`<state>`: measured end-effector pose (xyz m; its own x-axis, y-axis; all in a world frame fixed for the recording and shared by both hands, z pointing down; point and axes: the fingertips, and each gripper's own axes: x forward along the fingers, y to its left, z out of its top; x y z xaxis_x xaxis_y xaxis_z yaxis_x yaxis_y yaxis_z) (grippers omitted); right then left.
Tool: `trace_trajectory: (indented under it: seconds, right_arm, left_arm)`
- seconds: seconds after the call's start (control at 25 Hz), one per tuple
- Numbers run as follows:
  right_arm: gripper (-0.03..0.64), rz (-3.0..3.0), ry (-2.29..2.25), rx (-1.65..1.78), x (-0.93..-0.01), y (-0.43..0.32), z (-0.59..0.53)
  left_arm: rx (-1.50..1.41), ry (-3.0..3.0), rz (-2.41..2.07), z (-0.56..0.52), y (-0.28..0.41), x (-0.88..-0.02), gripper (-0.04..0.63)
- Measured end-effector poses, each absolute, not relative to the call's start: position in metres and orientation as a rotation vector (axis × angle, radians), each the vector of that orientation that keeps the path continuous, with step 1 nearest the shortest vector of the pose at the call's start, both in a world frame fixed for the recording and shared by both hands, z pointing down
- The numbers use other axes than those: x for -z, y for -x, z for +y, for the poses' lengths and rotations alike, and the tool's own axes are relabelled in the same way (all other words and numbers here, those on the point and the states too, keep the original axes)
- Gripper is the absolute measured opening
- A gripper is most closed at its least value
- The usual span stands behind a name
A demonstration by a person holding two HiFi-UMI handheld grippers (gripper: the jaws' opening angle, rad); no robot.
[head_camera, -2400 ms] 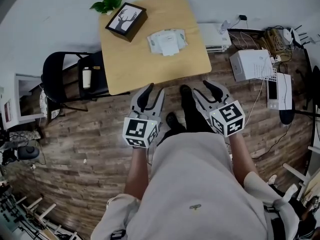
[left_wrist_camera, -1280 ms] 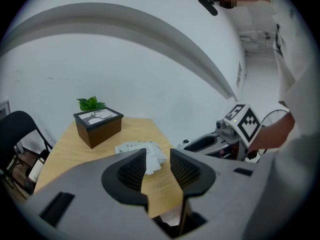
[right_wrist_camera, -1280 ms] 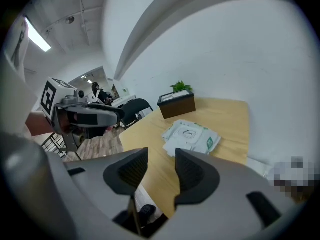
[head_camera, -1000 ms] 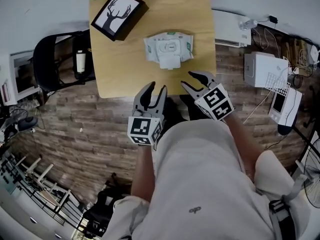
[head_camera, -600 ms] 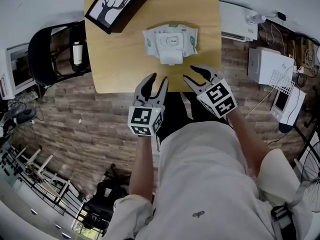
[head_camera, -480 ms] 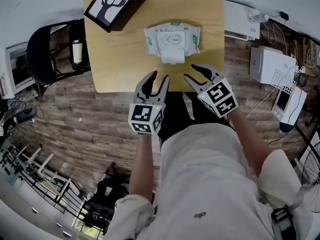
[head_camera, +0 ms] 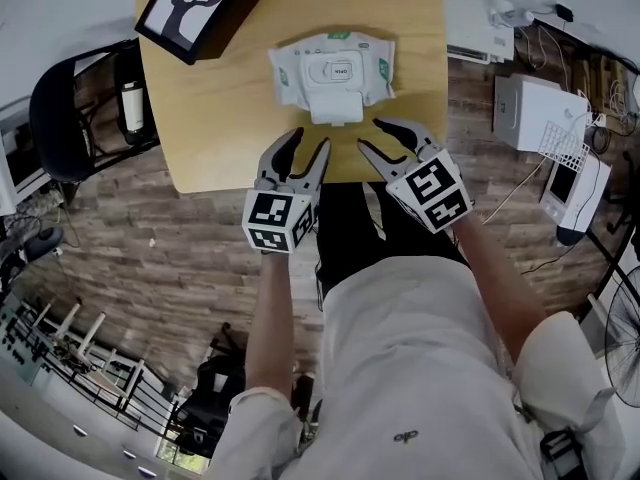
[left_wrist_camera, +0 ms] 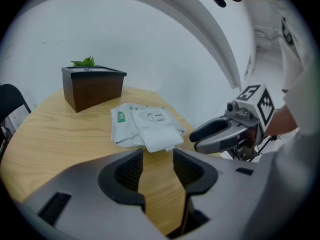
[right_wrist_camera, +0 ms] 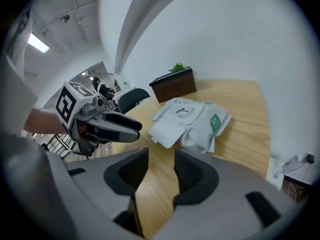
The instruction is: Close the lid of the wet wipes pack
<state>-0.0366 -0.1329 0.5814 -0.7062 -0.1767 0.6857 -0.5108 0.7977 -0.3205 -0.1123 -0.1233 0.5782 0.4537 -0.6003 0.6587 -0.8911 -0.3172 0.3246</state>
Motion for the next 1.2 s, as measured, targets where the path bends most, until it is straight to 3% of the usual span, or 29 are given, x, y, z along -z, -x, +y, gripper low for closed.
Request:
trace_trajectory:
  seconds: [1.2]
  right_arm:
    - [0.144,-2.349,-0.554,-0.711,-0.57,0.054,-0.147]
  left_arm:
    - [-0.667,-2.186,-1.093,-0.136,0.101,-0.58,0.169]
